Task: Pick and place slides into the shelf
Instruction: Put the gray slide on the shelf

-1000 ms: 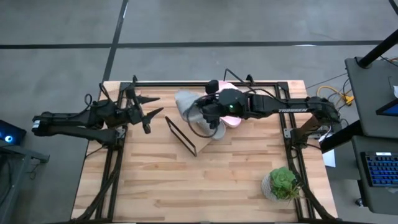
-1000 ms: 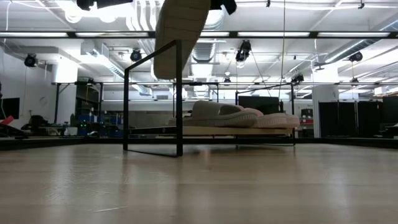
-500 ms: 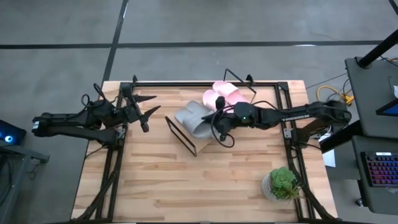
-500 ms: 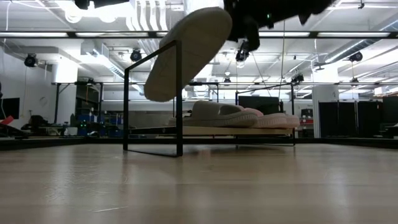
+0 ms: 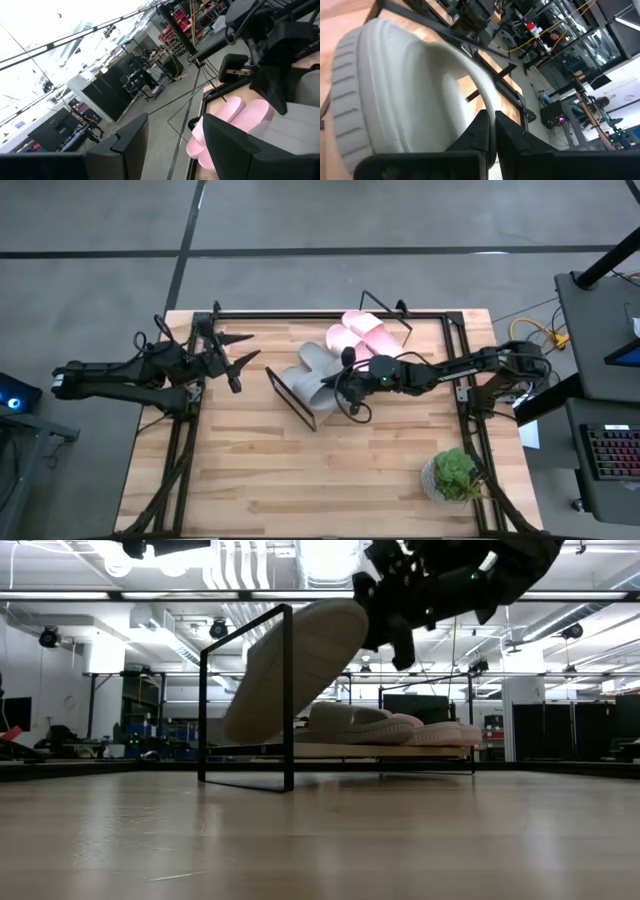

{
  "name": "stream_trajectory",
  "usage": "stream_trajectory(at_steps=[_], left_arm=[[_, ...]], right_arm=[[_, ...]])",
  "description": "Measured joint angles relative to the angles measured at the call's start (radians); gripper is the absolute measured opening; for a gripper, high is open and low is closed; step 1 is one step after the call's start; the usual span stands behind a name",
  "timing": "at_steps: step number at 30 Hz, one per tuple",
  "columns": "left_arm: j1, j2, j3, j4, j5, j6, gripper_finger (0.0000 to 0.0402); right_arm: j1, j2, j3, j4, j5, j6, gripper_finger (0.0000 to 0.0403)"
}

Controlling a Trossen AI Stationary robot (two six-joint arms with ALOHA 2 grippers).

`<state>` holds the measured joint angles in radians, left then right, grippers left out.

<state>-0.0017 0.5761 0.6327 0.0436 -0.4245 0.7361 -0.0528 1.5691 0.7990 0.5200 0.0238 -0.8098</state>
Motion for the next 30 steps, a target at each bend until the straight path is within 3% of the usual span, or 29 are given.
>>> stream_trajectory(at_steps=[10,17,24,30], left_arm=[[0.0,0.021,0.0,0.001,-0.001,0.0,0.0173],[0.0,0.039,0.0,0.001,-0.001,0.0,0.0173],[0.0,0.046,0.001,0.002,-0.001,0.0,0.0173],[0.0,0.056,0.001,0.001,-0.001,0.001,0.0173]], right_arm=[[0.0,0.133,0.06,0.013,-0.001,-0.055,0.0008],[0.0,0.139,0.061,-0.073,-0.007,0.014,0.0017],[0.0,0.135,0.076,-0.138,-0.005,0.087,0.0083],[0.0,0.135,0.179,-0.359,-0.005,0.251,0.0147]])
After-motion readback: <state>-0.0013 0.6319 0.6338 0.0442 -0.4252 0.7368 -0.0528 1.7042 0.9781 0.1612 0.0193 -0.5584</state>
